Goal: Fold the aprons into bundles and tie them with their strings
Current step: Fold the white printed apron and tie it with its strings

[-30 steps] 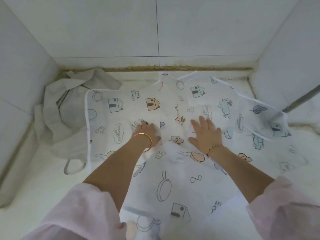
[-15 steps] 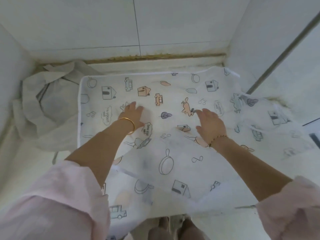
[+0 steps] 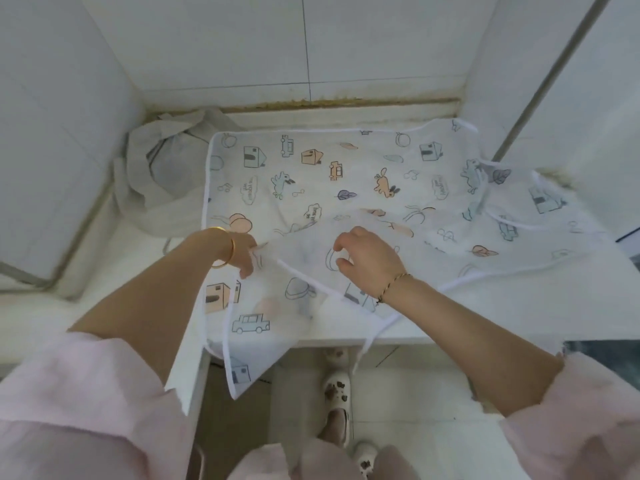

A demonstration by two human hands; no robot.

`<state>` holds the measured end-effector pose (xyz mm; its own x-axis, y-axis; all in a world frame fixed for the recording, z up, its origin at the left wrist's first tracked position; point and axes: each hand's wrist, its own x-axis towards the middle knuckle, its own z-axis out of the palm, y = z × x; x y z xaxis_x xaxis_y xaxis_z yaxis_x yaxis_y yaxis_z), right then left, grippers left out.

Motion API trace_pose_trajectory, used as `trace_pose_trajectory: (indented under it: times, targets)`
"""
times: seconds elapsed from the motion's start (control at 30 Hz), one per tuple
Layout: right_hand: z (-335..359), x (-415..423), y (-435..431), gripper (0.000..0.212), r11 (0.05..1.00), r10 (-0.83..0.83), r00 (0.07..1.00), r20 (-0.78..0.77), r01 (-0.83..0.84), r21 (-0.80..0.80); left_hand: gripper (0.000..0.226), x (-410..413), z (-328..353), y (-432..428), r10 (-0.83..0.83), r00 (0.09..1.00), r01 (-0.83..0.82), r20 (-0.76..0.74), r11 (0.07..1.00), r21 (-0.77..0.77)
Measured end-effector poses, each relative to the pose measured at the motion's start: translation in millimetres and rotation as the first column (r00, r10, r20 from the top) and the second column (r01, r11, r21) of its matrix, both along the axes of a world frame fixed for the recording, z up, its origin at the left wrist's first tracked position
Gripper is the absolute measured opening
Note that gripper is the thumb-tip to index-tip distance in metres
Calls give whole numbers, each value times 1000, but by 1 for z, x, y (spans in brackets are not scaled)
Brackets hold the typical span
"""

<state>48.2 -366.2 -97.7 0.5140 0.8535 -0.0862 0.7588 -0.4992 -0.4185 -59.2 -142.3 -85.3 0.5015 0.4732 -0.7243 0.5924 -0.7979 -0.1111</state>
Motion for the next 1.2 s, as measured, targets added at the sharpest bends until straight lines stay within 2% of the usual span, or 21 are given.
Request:
trace_pose_trajectory:
  times: [0.1,0.2,0.3,0.4,0.53,0.6,0.67,0.73,0.77,0.87,0.97,1.07,1.13,1.2]
  targets:
    - [-4,-18,-10,41,999,-8,999,-32,6,-50,11,-20,-12,-20,93,948,-88,303,996,-29]
    - [-13,-32,-15,74,991,-72,997,17,74,-109,15,-13,1,-41,135,805,-144,577,989,-31]
    - [-21,-44,-14,109,964,-226,973,42,229,-133,13,2,40,-66,233,642,-144,730,972,-183]
    - [-21,-46,-14,109,933,-338,932,135,350,-81,11,13,78,-85,246,579,-118,778,969,-218]
    - [-8,-29,-28,92,907,-406,895,187,420,-39,7,14,114,-93,110,571,-31,814,993,-113]
    - [-2,-26,-33,85,906,-403,892,207,420,-47,9,13,128,-93,37,605,13,795,998,-56]
    - [5,-22,-38,64,914,-373,884,281,402,-52,14,11,147,-94,-31,658,72,753,997,-21]
    - [19,-13,-49,35,928,-333,878,345,370,-44,27,5,166,-96,-138,757,143,639,989,45]
    - [27,-7,-56,29,926,-329,874,357,373,-60,33,1,172,-94,-191,815,177,547,981,78]
    - [52,13,-72,24,902,-368,841,396,427,-68,35,-11,178,-86,-292,931,244,217,944,223]
    - [80,24,-75,26,893,-307,844,441,415,-173,25,-16,173,-81,-331,944,311,-8,878,365]
    - [111,29,-74,15,862,-255,848,465,417,-287,29,-18,174,-84,-257,964,263,-64,899,349]
    - [129,35,-71,24,840,-249,845,473,431,-329,38,-18,180,-85,-171,983,184,-68,942,280]
    - [145,43,-69,24,818,-244,830,501,454,-353,38,-21,191,-88,-142,987,157,-78,954,256]
